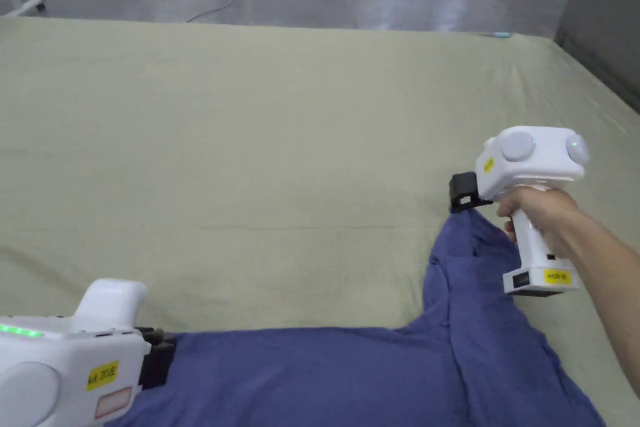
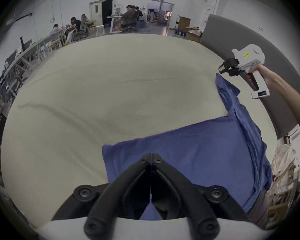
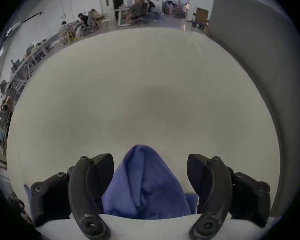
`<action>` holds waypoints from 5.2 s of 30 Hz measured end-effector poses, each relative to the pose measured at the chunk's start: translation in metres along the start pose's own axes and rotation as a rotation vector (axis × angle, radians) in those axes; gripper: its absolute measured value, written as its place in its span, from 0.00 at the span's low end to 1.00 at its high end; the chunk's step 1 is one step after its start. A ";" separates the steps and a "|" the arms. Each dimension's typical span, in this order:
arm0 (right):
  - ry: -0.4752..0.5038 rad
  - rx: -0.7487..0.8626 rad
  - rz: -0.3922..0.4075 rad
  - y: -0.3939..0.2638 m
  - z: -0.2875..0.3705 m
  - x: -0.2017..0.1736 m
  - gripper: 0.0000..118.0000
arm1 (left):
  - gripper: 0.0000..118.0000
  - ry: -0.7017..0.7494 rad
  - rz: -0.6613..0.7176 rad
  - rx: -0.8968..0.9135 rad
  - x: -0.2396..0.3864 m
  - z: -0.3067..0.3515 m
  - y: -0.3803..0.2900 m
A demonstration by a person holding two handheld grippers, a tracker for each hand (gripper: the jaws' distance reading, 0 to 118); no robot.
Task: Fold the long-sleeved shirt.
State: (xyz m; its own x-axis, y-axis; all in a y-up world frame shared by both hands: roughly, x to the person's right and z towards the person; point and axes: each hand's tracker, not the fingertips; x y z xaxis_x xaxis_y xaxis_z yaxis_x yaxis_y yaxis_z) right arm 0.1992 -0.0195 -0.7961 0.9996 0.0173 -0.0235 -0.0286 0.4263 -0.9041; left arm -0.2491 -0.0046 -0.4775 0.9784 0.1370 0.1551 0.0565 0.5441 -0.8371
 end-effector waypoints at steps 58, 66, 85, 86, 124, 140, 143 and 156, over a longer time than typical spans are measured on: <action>0.068 0.134 0.169 -0.344 0.237 -0.001 0.00 | 0.00 -0.075 -0.054 0.105 0.059 0.130 -0.101; 0.127 0.155 0.188 -0.328 0.228 -0.001 0.00 | 1.00 0.024 -0.033 0.142 0.030 0.073 -0.034; 0.064 0.075 0.121 -0.293 0.179 0.040 0.00 | 0.19 0.202 0.116 -0.053 -0.020 -0.059 -0.006; 0.065 0.073 0.115 -0.287 0.177 0.039 0.00 | 0.19 0.198 0.086 -0.054 -0.016 -0.056 -0.003; 0.095 0.125 0.110 -0.242 0.229 0.021 0.10 | 0.02 -0.019 0.098 0.179 0.003 0.117 -0.041; 0.089 -0.031 0.265 -0.459 0.256 0.034 0.10 | 0.02 -0.016 -0.035 -0.162 0.024 0.144 -0.198; 0.046 -0.102 0.306 -0.474 0.232 0.031 0.10 | 0.02 -0.007 -0.059 -0.235 0.030 0.125 -0.209; 0.030 -0.085 0.321 -0.464 0.251 0.032 0.63 | 0.80 0.031 -0.082 -0.119 0.029 0.126 -0.209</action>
State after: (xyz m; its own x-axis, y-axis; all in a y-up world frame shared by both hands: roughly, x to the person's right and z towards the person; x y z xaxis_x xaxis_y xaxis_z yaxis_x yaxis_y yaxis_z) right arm 0.2435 0.0101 -0.2705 0.9394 0.1116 -0.3242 -0.3427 0.3269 -0.8807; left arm -0.2581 -0.0096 -0.2319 0.9750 0.0698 0.2109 0.1579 0.4500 -0.8790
